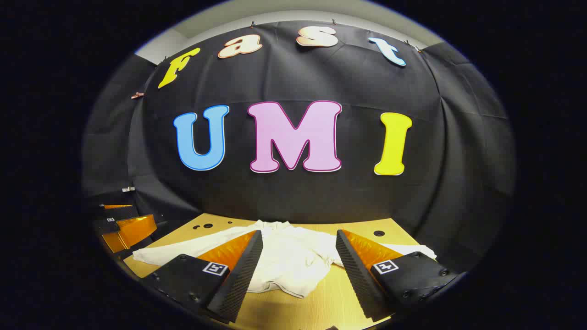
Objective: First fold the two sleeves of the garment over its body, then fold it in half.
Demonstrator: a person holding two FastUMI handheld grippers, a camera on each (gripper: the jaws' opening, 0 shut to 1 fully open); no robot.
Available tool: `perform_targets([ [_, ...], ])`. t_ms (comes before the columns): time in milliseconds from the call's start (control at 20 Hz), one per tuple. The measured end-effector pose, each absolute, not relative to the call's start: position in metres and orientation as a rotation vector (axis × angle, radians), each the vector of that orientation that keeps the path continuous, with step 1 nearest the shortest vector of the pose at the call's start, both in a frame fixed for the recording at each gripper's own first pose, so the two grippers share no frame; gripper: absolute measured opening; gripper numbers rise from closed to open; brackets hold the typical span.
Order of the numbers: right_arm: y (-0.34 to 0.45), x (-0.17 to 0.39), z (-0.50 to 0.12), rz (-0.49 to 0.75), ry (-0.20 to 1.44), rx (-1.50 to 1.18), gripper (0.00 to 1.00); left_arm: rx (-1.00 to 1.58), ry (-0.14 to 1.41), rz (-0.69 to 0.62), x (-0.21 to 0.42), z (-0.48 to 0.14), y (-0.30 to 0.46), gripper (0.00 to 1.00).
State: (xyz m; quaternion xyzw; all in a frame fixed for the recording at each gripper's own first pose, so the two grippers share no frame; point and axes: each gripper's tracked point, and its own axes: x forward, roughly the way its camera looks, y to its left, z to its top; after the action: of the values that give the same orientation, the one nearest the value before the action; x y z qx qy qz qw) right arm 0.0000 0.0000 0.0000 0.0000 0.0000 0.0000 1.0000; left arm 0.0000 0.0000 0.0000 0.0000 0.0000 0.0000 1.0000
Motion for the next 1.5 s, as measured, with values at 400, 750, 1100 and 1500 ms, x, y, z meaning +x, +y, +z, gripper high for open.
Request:
perform_targets([
  [400,-0.036,0.007,-0.001,-0.082,-0.015,0.019,0.99,-0.025,0.001,-0.004,0.007,-0.003,0.010,0.96],
  [750,-0.050,0.004,-0.007,-0.117,0.006,0.026,0.98,-0.051,0.018,-0.006,0.014,-0.005,0.008,0.96],
  [1100,-0.074,0.015,-0.019,-0.161,0.046,0.001,0.98,-0.045,0.039,-0.024,0.024,-0.008,-0.005,0.96],
  [1500,-0.133,0.040,-0.039,-0.236,0.092,-0.039,0.97,-0.042,0.055,-0.008,0.035,-0.006,-0.013,0.96],
])
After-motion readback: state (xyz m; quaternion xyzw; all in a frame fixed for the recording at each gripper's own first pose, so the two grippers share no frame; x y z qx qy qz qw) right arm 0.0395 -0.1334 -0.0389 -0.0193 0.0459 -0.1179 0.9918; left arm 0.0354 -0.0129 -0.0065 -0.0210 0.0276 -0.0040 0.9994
